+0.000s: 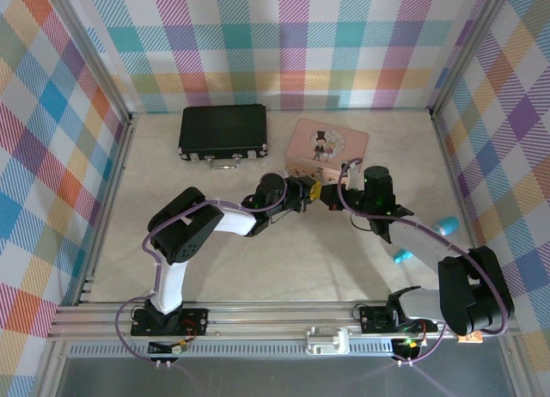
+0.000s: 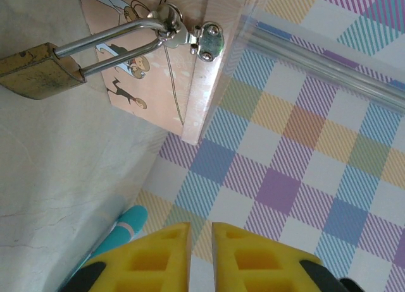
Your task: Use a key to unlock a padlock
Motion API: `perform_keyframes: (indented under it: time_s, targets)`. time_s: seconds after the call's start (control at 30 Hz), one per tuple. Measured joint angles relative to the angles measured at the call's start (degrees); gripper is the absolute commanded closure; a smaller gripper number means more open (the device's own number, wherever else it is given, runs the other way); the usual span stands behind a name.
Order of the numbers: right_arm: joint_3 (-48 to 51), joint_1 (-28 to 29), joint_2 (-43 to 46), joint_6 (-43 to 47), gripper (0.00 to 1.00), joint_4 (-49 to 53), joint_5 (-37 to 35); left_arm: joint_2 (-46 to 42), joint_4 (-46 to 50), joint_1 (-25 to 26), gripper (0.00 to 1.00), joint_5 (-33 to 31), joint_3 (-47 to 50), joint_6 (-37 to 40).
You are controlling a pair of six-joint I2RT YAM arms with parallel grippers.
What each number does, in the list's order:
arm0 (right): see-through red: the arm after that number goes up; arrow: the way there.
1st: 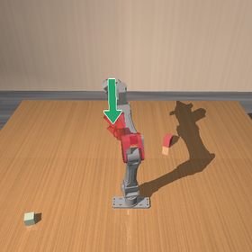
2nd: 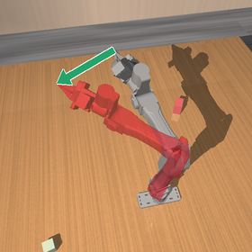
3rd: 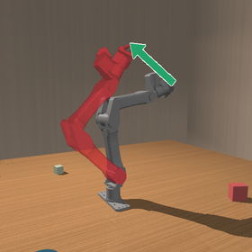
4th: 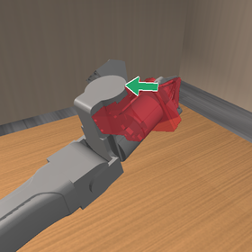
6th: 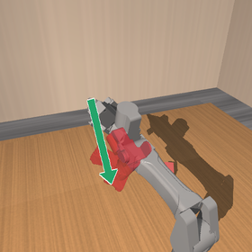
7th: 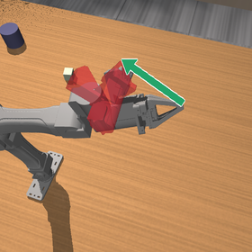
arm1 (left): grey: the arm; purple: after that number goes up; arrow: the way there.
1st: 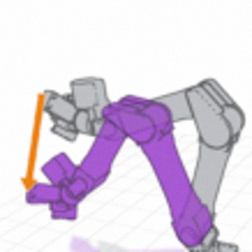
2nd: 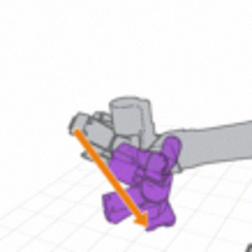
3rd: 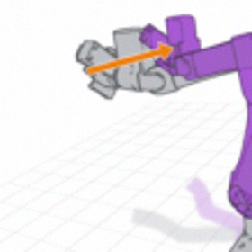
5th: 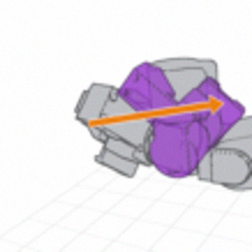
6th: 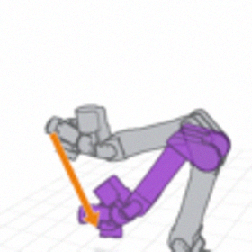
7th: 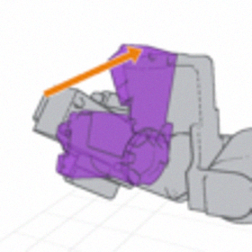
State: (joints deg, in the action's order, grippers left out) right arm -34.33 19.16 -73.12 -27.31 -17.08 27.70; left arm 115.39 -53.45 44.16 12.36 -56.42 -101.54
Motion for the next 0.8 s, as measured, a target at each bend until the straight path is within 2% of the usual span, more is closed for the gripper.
perform_keyframes:
  time_s: [0.1,0.4,0.43,0.47,0.53,0.63,0.8]
  targets:
    - [0.07,0.0,0.85,0.04,1.0,0.15,-0.02,0.39,-0.33,0.0,1.0,-0.04,0.0,0.11]
    - [0.17,0.04,4.17,1.14,1.0,0.66,0.0,0.39,-0.48,-0.13,1.0,-0.02,0.02,2.12]
    - [0.17,0.04,4.33,1.25,1.0,0.66,0.0,0.39,-0.48,-0.22,0.93,-0.02,0.0,2.16]
    - [0.22,0.04,4.35,1.25,1.0,0.63,0.0,0.39,-0.5,-0.31,0.8,-0.02,0.02,2.14]
    - [0.39,0.04,4.35,1.25,1.0,0.83,-0.02,0.39,-0.55,-0.39,0.65,-0.07,0.04,1.86]
    - [0.68,0.04,4.33,1.27,1.0,1.27,-0.22,0.37,-1.01,-0.37,0.58,-0.5,0.87,0.52]
    - [0.72,0.04,3.76,1.25,1.0,1.03,-0.22,0.37,-0.9,-0.37,0.56,-1.49,2.75,-1.7]
